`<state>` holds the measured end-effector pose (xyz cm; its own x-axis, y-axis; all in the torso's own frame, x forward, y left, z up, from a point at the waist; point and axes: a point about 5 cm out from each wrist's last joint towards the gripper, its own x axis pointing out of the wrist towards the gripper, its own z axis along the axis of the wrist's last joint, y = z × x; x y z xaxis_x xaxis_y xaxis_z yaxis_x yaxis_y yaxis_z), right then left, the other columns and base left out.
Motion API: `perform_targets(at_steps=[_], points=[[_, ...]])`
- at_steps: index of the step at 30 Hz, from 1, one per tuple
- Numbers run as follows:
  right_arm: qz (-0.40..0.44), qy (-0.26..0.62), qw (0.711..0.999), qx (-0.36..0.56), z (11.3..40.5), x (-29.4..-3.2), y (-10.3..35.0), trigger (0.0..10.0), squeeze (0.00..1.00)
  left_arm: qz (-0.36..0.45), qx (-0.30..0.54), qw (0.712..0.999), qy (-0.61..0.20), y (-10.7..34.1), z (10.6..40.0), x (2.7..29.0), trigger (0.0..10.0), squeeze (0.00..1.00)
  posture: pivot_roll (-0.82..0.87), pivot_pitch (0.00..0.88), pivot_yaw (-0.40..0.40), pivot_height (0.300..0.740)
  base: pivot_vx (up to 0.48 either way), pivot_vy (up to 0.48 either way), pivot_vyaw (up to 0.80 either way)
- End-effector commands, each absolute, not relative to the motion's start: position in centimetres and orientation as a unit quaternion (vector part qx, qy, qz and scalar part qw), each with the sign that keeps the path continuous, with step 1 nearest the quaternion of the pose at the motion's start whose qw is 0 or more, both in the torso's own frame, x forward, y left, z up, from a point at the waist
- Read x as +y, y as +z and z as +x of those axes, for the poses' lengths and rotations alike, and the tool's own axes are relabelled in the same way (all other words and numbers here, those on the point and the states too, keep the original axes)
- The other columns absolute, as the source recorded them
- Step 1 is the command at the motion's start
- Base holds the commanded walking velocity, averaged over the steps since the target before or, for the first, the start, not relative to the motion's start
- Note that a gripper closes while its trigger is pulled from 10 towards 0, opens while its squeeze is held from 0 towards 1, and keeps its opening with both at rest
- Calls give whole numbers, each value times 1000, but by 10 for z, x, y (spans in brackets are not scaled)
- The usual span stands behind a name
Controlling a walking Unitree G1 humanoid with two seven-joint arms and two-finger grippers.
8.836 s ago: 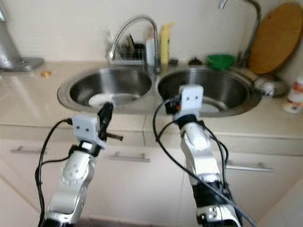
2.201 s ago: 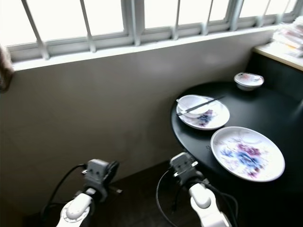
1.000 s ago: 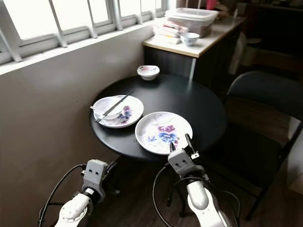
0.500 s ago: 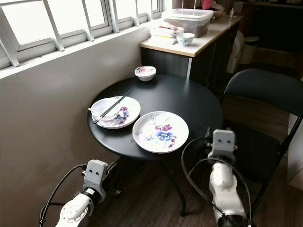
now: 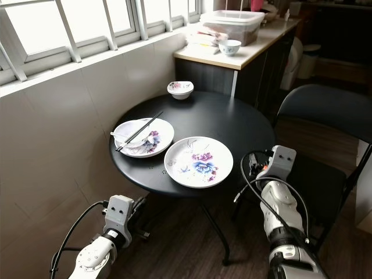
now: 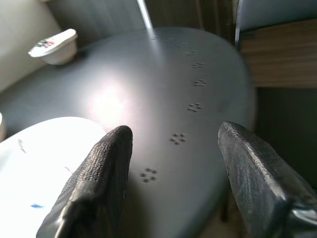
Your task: Kitchen organization
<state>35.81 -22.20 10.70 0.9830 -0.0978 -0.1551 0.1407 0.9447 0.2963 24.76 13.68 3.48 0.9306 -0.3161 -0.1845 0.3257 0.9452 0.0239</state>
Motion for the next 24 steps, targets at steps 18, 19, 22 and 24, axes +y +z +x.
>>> perform_targets(at_steps=[18,19,22,24], points=[[256,20,954,156,368,-180,93,10000,0,21,90,982,-162,35,249,135,10000,0,-59,0,13,740,0,0,0],[256,20,954,156,368,-180,93,10000,0,21,90,982,-162,35,249,135,10000,0,-59,0,13,740,0,0,0],[270,19,948,167,369,-177,91,10000,0,21,90,982,-163,35,249,135,10000,0,-57,0,12,740,0,0,0],[285,11,941,181,369,-174,88,10000,0,20,90,982,-163,35,249,134,10000,0,-54,0,9,740,0,0,0]])
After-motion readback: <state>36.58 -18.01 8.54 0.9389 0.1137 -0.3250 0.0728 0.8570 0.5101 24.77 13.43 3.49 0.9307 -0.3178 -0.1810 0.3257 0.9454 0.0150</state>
